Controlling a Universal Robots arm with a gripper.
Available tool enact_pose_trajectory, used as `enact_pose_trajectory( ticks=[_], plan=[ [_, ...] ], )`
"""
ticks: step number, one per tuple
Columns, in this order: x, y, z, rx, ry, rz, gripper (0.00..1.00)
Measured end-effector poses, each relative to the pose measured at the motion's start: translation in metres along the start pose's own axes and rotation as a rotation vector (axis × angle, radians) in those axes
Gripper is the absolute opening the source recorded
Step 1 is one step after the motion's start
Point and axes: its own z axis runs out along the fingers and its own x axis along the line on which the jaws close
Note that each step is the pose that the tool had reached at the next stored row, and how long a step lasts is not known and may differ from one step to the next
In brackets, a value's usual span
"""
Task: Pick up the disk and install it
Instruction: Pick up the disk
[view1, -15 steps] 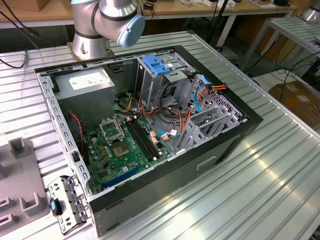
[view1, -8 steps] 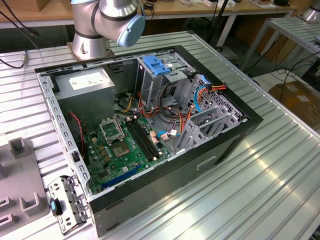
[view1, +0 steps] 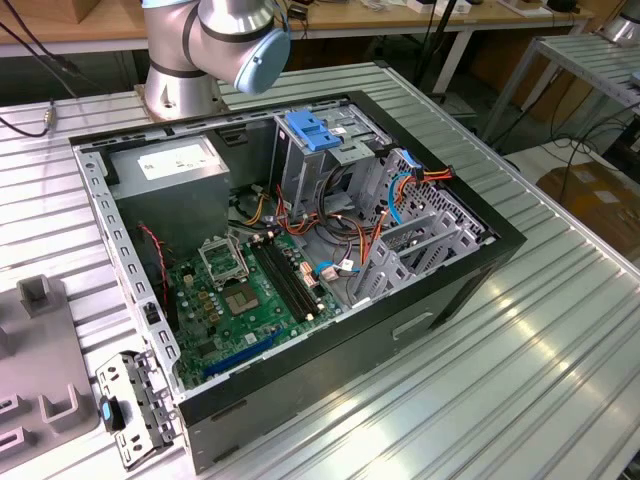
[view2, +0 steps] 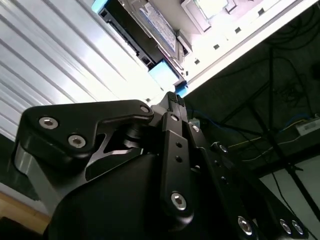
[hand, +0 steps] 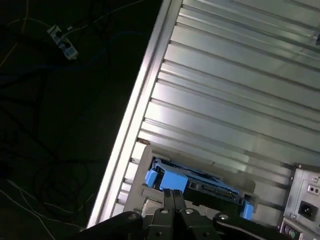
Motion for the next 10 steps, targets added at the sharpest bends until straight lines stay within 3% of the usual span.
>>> enact_pose_trajectory(
  ticks=[5, 10],
  plan=[
    [0.0, 0.0, 0.0, -0.0024, 0.0059, -0.135, 0.11],
    [0.0, 0.0, 0.0, -0.0042, 0.0101, -0.231, 0.11]
  ],
)
